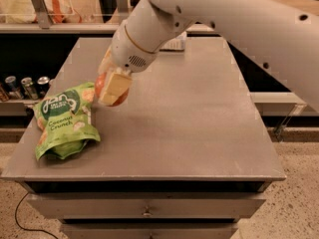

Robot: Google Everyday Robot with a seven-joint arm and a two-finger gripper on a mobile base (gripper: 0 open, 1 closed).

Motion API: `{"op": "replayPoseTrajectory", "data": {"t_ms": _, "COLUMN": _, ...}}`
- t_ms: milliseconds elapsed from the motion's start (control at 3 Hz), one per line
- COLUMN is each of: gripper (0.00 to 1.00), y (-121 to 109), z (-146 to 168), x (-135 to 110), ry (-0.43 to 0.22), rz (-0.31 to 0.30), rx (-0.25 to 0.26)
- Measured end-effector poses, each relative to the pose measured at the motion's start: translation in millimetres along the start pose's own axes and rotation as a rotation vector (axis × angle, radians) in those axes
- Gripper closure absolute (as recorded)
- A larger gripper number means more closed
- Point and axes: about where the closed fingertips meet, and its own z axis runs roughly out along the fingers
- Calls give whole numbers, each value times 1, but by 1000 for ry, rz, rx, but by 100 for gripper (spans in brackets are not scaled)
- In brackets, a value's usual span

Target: Move apple near green rice chip bag

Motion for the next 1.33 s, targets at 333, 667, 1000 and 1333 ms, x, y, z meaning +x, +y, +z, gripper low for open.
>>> {"op": "replayPoseTrajectory", "data": {"t_ms": 333, "gripper": 100, "y": -4, "z": 21, "x": 5, "ry": 29, "rz": 38, "rx": 20}}
{"op": "replayPoseTrajectory", "data": {"t_ms": 667, "gripper": 100, "y": -6, "z": 37, "x": 7, "ry": 48, "rz": 64, "rx": 27}}
{"op": "replayPoseTrajectory", "data": {"t_ms": 1000, "gripper": 81, "y": -7, "z": 49, "x": 9, "ry": 59, "rz": 88, "rx": 24}}
{"op": "replayPoseTrajectory", "data": {"t_ms": 1333, "gripper": 58, "y": -7, "z": 58, "x": 11, "ry": 59, "rz": 103, "rx": 16}}
